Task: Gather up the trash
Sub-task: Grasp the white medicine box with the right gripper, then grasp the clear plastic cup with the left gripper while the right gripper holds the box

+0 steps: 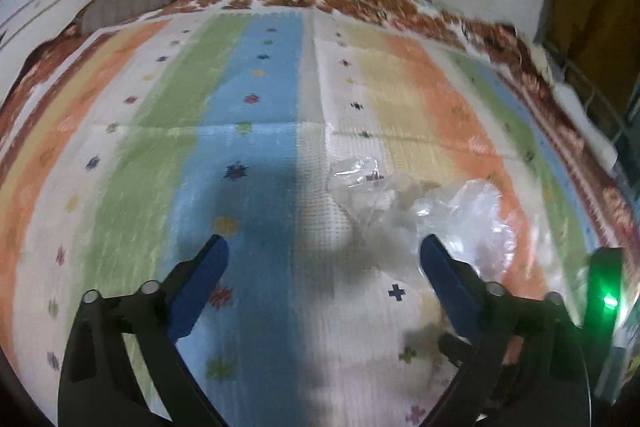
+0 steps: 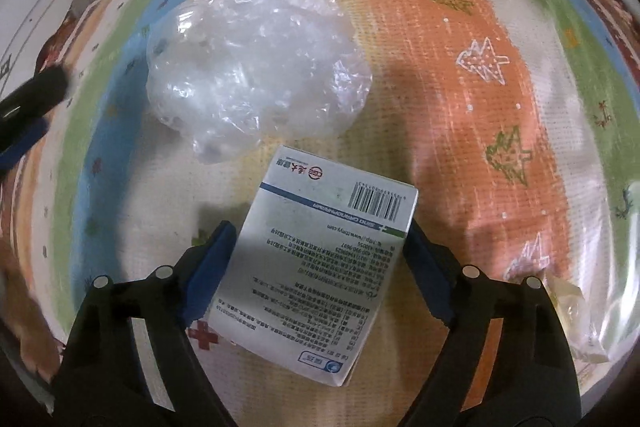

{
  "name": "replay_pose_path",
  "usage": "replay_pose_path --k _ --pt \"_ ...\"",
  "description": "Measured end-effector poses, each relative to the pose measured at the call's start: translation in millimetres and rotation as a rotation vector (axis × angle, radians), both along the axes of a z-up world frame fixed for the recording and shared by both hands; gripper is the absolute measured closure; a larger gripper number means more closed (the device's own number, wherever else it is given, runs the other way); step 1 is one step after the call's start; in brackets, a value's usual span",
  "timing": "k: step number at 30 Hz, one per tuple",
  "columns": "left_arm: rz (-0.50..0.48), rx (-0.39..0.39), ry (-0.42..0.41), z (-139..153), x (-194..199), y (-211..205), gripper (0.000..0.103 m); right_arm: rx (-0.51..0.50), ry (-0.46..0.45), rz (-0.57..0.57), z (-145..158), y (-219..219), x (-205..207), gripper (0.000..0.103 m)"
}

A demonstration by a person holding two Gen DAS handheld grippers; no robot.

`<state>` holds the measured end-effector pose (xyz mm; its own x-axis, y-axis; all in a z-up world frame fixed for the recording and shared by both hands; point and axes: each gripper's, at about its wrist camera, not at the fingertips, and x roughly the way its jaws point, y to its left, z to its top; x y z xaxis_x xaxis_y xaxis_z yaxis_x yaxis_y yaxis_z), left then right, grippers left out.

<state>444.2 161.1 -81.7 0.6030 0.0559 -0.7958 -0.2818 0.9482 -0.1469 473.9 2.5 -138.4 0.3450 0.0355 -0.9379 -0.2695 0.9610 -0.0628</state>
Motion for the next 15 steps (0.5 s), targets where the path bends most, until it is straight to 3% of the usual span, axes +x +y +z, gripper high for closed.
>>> replay_pose_path --k 4,6,8,10,11,13,15 --pt "-0.042 0.025 -0.031 -15.1 18.5 -8.0 0.026 0.007 0.004 0.009 2.5 -8.9 -4.1 0.026" --pt "-0.073 0.001 -0.056 -21.4 26.5 -12.1 0.026 0.004 0.002 0.020 3.5 -10.7 -5.5 0.026" --pt "-0.064 0.049 -0.030 -29.4 36.3 -16.1 0.033 -0.001 -0.003 0.026 4.6 -14.6 -8.5 0.027" --pt "-0.045 0.040 -0.014 -36.9 44.2 -12.7 0.056 -0.014 -0.013 0.031 4.8 -14.9 -11.6 0.027" --pt "-0.037 0.016 -0.015 -39.6 46.4 -9.2 0.063 -0.022 -0.022 0.033 5.2 -13.9 -12.6 0.027" --pt "-0.001 -0.016 -0.030 -42.6 46.2 1.9 0.094 -0.029 -0.032 0.036 5.7 -13.1 -15.2 0.028" --pt "0.075 -0.055 -0.022 -46.4 39.9 18.4 0.100 -0.049 -0.042 0.060 6.2 -9.8 -17.9 0.028"
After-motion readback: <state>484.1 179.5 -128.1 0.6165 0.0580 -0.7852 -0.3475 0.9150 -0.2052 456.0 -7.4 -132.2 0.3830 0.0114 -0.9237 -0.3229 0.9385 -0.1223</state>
